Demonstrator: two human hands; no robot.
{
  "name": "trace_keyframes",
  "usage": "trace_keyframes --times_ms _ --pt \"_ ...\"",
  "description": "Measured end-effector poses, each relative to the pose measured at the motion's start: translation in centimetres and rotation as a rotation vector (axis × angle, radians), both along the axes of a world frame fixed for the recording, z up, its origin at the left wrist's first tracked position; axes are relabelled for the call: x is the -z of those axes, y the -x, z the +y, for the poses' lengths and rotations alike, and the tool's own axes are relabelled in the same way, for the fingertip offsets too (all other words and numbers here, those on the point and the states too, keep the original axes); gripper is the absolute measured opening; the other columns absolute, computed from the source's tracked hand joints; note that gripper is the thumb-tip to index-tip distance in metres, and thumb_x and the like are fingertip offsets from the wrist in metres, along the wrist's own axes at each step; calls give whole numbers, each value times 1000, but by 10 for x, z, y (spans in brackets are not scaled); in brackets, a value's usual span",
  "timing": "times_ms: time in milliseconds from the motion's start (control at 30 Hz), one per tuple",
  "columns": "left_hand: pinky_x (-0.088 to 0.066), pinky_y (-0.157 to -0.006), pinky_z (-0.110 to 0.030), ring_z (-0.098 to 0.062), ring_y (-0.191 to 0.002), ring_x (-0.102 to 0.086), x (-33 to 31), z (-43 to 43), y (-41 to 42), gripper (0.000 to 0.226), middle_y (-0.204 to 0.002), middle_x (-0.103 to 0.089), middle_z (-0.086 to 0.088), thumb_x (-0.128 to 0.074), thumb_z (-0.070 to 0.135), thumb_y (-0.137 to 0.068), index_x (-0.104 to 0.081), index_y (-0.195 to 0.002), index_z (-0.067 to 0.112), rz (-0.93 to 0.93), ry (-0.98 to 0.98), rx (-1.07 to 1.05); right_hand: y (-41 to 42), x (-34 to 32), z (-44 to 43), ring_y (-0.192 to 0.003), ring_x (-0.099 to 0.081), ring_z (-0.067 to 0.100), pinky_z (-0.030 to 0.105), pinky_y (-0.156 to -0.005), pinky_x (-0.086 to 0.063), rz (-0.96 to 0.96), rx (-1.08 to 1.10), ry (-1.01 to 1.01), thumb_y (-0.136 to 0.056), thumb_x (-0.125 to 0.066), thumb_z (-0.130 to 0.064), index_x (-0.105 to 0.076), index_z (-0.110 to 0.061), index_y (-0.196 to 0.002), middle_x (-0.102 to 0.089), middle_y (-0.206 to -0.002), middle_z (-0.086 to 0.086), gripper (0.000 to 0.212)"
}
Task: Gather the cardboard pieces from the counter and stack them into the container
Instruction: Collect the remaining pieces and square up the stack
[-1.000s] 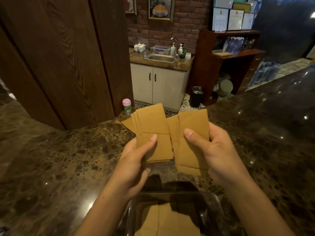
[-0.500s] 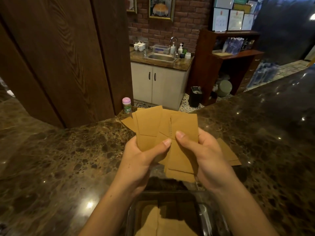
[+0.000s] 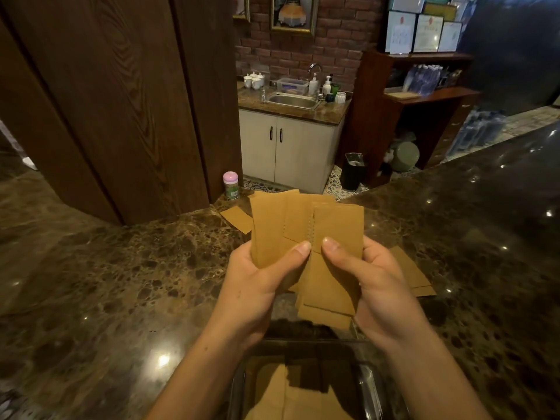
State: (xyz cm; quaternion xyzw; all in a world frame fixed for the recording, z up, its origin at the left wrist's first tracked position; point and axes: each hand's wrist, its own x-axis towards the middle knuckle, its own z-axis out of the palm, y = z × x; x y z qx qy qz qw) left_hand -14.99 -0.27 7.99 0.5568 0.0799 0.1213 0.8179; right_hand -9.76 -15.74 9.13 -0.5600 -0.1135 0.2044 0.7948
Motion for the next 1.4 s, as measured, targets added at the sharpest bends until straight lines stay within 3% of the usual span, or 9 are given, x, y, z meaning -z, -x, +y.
trace_keyframes --times_ms 200,333,533,800,1067,1267,1400 --pt "-61 -69 -30 -15 -91 -76 -5 -2 1 32 -100 -80 -2 -60 30 -85 -68 -113 18 -2 138 63 1 -4 -6 -104 -78 19 33 -79 -65 -94 73 34 -90 -67 -23 -67 -25 -125 -80 -116 -1 34" --pt "-61 -73 -33 -19 -98 -75 -6 -4 1 37 -110 -78 -8 -55 33 -89 -69 -118 15 28 207 56 1 -7 -9 -103 -78 18 29 -77 -65 -170 147 87 -91 -68 -23 -70 -24 -121 -80 -113 -2 30" --pt "-62 -74 -29 -17 -92 -76 -1 -5 1 24 -97 -81 -3 -64 19 -85 -68 -108 13 -2 97 -46 -2 -13 -19 -99 -79 15 28 -72 -65 -196 194 114 -86 -68 -28 -70 -30 -115 -81 -109 -6 29" --pt "-61 -82 -37 -26 -104 -74 1 -2 -2 57 -109 -78 -8 -80 17 -67 -63 -121 12 -13 138 -149 -2 -14 -23 -102 -78 14 39 -86 -61 -194 196 157 -82 -70 -34 -73 -31 -113 -81 -110 -8 32" --pt "-62 -80 -32 -24 -101 -75 2 -4 -3 43 -106 -79 -8 -77 16 -72 -67 -114 14 -24 99 -139 -4 -13 -23 -102 -79 18 33 -78 -66 -92 118 49 -82 -69 -29 -70 -22 -123 -81 -114 1 42" --pt "-63 -74 -29 -20 -93 -77 1 -8 -1 33 -96 -81 -1 -76 16 -73 -69 -106 17 -40 15 -83 -12 -18 -19 -100 -79 21 30 -74 -64 -103 71 101 -82 -68 -32 -68 -18 -126 -81 -111 4 46" --pt "-63 -79 -36 -22 -97 -76 5 -7 0 38 -100 -79 -1 -79 18 -72 -68 -109 20 -44 -23 -153 -15 -22 -18 -99 -79 20 33 -76 -64 -143 97 168 -94 -66 -26 -69 -19 -123 -81 -110 2 30"
